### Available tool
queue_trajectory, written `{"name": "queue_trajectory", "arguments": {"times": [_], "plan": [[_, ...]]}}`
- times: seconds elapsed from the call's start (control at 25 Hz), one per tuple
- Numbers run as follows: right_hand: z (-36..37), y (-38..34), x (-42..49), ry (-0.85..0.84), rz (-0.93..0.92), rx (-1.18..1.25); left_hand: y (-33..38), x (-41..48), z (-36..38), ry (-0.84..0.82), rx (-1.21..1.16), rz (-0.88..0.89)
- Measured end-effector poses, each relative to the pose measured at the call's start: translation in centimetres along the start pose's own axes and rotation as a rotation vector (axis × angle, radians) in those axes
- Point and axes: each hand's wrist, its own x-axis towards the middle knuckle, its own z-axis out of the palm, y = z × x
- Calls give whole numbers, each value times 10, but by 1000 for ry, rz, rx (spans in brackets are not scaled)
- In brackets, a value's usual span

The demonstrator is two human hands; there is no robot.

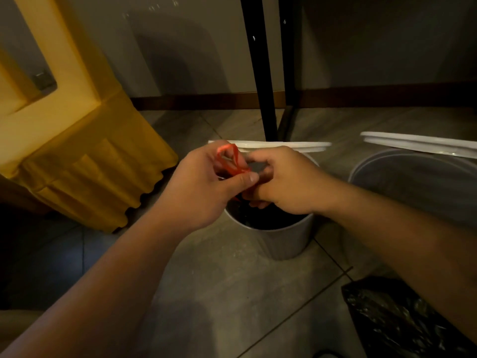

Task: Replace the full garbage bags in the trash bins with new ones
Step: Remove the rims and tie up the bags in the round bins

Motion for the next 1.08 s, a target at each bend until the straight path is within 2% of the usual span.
{"name": "queue_trajectory", "arguments": {"times": [0.08, 0.24, 0.44, 0.56, 0.68, 0.8, 0.96, 1.08], "plan": [[1, 0, 1, 96, -70, -211, 1, -8, 4, 0, 21, 8], [8, 7, 4, 189, -153, -541, -2, -22, 15, 93, -106, -48], [17, 19, 9, 223, -334, -591, -11, -42, 38, 342, -110, -17], [20, 22, 9, 243, -283, -620, -22, -48, 45, 424, -64, -20], [21, 21, 9, 256, -230, -625, -30, -54, 51, 427, -109, -23], [19, 22, 10, 256, -253, -428, -35, -57, 53, 447, -117, 9], [7, 25, 2, 142, -173, 140, -39, -59, 51, 450, -79, 7], [3, 25, -7, 226, -101, 435, -35, -60, 54, 430, -66, 20]]}}
